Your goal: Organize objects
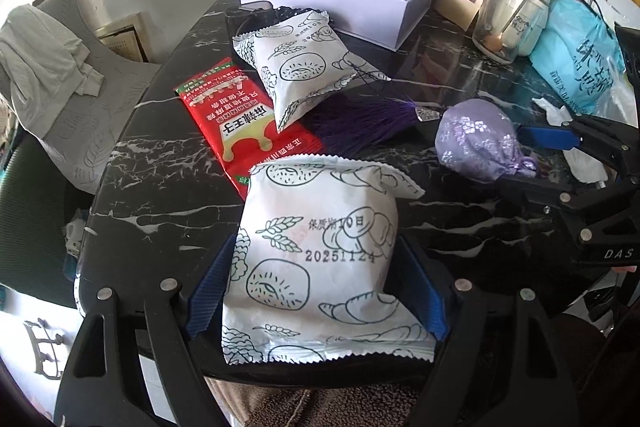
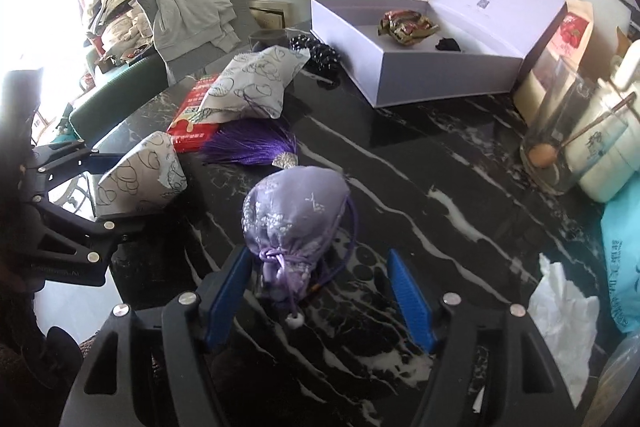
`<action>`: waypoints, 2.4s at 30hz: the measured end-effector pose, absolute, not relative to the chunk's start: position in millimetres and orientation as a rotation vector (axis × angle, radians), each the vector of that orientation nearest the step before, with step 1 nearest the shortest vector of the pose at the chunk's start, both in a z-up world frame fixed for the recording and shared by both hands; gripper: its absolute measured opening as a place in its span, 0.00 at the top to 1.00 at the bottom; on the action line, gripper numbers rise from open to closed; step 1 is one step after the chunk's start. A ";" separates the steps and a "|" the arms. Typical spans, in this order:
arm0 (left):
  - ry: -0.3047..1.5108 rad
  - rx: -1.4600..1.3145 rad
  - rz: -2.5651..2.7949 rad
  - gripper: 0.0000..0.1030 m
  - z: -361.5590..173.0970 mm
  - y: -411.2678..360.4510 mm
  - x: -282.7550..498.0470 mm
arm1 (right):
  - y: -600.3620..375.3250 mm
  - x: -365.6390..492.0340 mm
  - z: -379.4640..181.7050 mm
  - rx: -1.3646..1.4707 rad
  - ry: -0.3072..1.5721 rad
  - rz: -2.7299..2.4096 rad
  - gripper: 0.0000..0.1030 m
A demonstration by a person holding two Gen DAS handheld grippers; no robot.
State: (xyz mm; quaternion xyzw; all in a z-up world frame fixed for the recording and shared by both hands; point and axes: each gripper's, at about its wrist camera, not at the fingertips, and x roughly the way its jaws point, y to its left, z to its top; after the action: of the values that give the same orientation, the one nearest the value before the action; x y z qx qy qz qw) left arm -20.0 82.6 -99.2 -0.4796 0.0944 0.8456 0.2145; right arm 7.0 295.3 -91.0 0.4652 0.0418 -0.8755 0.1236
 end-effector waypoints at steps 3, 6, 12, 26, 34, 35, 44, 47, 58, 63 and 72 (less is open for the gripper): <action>0.296 -1.324 2.357 0.23 -100.0 86.2 -19.5 | 291.0 4.8 -97.4 1.363 0.095 -2.534 0.32; 0.285 -1.324 2.366 0.23 -100.2 85.8 -20.4 | 285.5 2.7 -103.9 1.383 0.125 -2.550 0.32; 0.281 -1.327 2.375 0.30 -99.1 85.2 -20.1 | 283.9 3.2 -103.3 1.364 0.181 -2.586 0.68; 0.203 -1.329 2.368 0.47 -94.1 75.4 -11.4 | 285.1 11.6 -92.6 1.303 0.116 -2.528 0.82; 0.172 -1.318 2.399 0.47 -77.9 67.3 -5.7 | 280.7 17.9 -69.8 1.237 0.122 -2.525 0.82; 0.173 -1.309 2.406 0.47 -74.4 67.2 -5.1 | 280.5 19.0 -66.3 1.225 0.121 -2.526 0.82; 0.187 -1.213 2.437 0.47 -37.4 75.6 -4.0 | 285.7 27.0 -34.3 1.113 0.098 -2.559 0.82; 0.180 -1.201 2.431 0.47 -28.0 80.1 -8.0 | 289.2 29.2 -23.1 1.075 0.101 -2.582 0.82; 0.202 -1.144 2.432 0.47 6.0 102.3 -25.0 | 303.0 26.3 14.1 0.992 0.127 -2.657 0.82; 0.219 -1.111 2.437 0.47 20.8 110.7 -35.3 | 307.8 21.2 28.5 0.962 0.140 -2.674 0.82; 0.264 -1.081 2.427 0.47 41.3 129.8 -62.7 | 318.5 1.2 42.9 0.963 0.122 -2.707 0.82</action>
State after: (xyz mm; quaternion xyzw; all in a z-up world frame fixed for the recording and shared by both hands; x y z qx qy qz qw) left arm -62.7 129.8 41.3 -0.3936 0.0963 0.8838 0.2339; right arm 1.2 318.5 42.9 0.3320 0.0420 -0.9330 0.1326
